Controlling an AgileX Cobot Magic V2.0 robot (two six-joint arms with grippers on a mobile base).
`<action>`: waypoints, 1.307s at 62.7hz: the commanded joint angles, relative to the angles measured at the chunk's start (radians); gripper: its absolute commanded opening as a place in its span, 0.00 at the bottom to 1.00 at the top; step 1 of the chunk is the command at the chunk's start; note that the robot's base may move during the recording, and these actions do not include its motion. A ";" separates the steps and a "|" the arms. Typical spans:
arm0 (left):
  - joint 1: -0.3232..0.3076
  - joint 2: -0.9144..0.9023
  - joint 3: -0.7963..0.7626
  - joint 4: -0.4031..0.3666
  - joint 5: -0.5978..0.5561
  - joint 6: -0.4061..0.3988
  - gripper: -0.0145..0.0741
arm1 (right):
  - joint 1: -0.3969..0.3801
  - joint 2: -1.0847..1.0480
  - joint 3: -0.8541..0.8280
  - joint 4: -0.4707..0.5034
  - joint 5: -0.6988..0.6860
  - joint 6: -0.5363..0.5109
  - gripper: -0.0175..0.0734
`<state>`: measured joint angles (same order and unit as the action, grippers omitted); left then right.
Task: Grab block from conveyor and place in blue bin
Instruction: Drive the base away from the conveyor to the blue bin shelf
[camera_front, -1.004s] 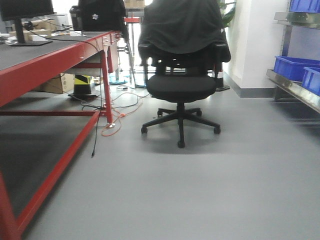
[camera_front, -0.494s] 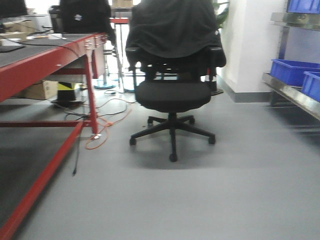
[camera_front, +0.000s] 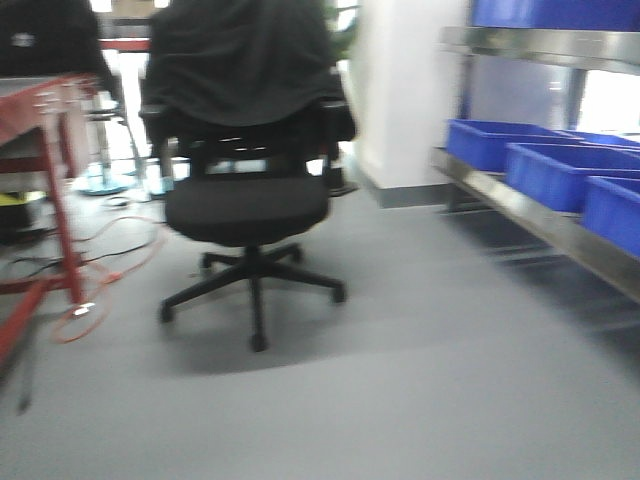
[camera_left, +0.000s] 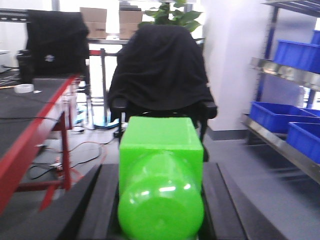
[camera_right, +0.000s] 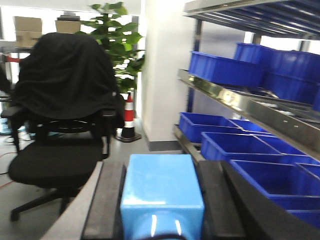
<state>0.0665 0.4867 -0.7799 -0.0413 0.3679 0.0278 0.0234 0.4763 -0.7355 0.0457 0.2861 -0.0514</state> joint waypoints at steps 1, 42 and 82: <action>-0.003 -0.002 0.002 0.000 -0.019 -0.005 0.04 | -0.003 -0.003 0.001 -0.007 -0.024 0.002 0.01; -0.003 -0.002 0.002 0.001 -0.019 -0.005 0.04 | -0.003 -0.003 0.001 -0.007 -0.024 0.002 0.01; -0.003 -0.002 0.002 0.001 -0.019 -0.005 0.04 | -0.003 -0.003 0.001 -0.007 -0.024 0.002 0.01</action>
<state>0.0665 0.4867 -0.7799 -0.0393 0.3679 0.0278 0.0234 0.4763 -0.7355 0.0457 0.2861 -0.0514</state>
